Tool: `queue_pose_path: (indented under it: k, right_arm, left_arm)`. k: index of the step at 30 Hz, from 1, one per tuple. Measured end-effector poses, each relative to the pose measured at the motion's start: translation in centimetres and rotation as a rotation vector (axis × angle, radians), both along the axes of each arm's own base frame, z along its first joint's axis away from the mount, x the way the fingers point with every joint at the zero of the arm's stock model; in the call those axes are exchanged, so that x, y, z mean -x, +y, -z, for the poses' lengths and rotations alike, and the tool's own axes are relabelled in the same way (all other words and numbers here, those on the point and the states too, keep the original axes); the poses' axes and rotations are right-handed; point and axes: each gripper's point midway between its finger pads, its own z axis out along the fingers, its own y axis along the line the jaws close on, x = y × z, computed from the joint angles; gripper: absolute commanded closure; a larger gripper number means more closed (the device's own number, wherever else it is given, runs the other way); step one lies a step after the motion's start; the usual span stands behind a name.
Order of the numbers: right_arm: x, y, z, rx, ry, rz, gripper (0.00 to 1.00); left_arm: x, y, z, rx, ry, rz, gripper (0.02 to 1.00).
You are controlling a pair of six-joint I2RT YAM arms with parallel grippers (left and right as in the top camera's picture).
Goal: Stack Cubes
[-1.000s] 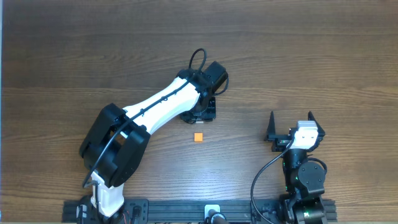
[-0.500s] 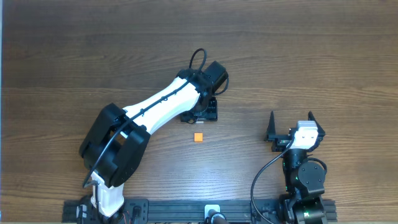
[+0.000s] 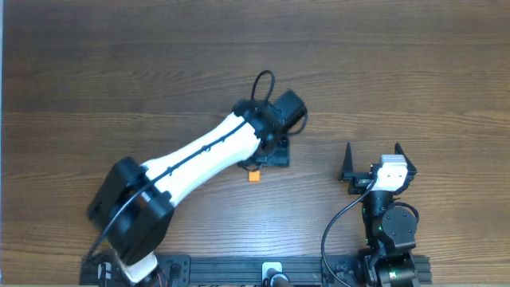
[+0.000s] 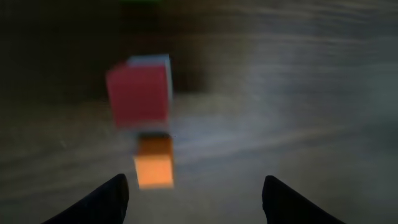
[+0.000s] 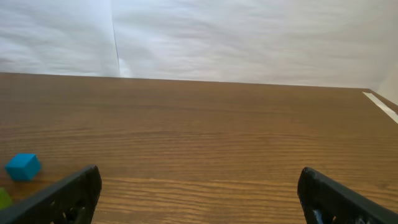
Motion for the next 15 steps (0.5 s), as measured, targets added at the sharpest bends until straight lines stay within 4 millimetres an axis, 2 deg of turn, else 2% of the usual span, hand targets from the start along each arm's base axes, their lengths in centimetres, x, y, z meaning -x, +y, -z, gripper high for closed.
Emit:
queue_pose_path:
  k: [4, 9, 11, 15]
  right_arm:
    - [0.0, 0.0, 0.0, 0.000, 0.000, 0.000, 0.007]
    - [0.0, 0.0, 0.0, 0.000, 0.000, 0.000, 0.009]
    - [0.0, 0.0, 0.0, 0.000, 0.000, 0.000, 0.009]
    - [0.0, 0.0, 0.0, 0.001, 0.000, 0.000, 0.009]
  left_arm:
    - [2.2, 1.8, -0.1, 0.029, -0.001, -0.054, 0.340]
    - [5.4, 4.0, 2.5, 0.014, 0.049, -0.098, 0.354]
    - [6.3, 4.0, 3.1, 0.006, 0.062, -0.093, 0.354]
    - [6.2, 2.6, 3.3, 0.043, 0.048, -0.082, 0.360]
